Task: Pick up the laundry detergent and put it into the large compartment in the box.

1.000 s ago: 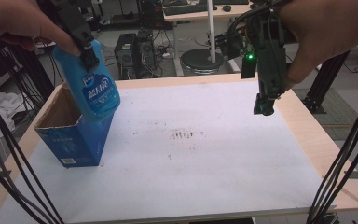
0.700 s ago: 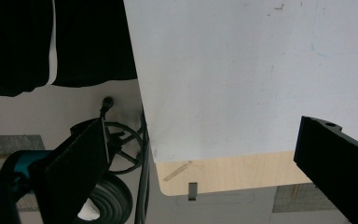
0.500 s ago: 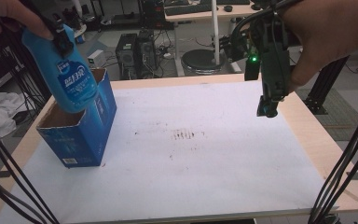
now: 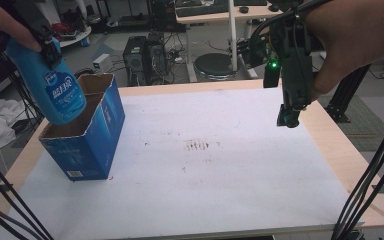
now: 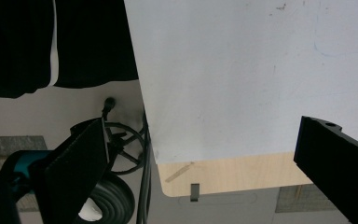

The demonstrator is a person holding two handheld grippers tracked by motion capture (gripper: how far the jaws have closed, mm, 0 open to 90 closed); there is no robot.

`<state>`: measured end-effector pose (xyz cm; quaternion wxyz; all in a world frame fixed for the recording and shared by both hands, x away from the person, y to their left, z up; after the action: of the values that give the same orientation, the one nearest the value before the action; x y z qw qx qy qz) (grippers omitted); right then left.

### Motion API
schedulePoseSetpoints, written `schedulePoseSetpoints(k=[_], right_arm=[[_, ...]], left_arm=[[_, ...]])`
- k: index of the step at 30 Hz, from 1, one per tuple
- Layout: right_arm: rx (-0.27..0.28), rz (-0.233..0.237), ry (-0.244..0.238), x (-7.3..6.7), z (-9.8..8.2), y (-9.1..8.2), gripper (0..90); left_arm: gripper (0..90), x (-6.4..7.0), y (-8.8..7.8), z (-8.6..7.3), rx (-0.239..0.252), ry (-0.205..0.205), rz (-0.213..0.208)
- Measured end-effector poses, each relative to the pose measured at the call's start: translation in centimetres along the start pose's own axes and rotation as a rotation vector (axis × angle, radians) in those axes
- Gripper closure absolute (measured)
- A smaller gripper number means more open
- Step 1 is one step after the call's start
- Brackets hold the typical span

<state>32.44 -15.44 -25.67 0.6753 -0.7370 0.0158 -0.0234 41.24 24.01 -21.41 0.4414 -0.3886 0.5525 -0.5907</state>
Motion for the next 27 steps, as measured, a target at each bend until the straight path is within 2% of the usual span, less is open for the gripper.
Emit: schedulePoseSetpoints(k=[6, 10, 11, 13, 16, 17, 21, 27], right_arm=[[-0.006, 0.002, 0.000, 0.1, 0.1, 0.1, 2.0], [-0.006, 0.002, 0.001, 0.1, 0.2, 0.1, 2.0], [-0.005, 0.004, 0.000, 0.2, 0.2, 0.1, 2.0], [-0.001, 0.004, 0.002, 0.3, 0.3, 0.1, 2.0], [-0.003, 0.006, 0.000, 0.3, 0.3, 0.2, 2.0], [-0.006, 0.006, 0.004, 0.3, 0.3, 0.2, 2.0], [-0.005, 0.011, 0.003, 0.3, 0.2, 0.4, 2.0], [-0.008, 0.016, 0.017, 0.4, -0.1, 0.6, 2.0]], left_arm=[[38.1, -0.6, 1.7, 0.2, -0.009, -0.017, -0.033], [38.1, -0.9, 3.1, 0.2, -0.020, -0.008, -0.034], [38.1, -1.0, 3.6, 0.3, -0.022, 0.010, -0.031], [38.1, -1.0, 4.5, 0.3, -0.029, 0.020, -0.032], [38.1, -1.0, 5.3, 0.4, -0.030, 0.016, -0.038], [38.1, -1.1, 6.4, 0.4, -0.046, 0.020, -0.044], [38.1, -1.1, 8.1, 0.5, -0.066, 0.038, -0.054], [38.1, -1.3, 10.0, 0.6, -0.078, 0.097, -0.048]])
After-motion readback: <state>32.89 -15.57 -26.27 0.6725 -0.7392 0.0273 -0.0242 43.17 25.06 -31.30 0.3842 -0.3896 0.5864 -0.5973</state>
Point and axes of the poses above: each handheld gripper's, and its own axes: y roughly forward along the jaws, z roughly out of its top, x roughly to its right, the point moved 10 cm from there along y, roughly forward along the jaws, and after that the axes turned 1 degree about z, right-handed, at the moved point
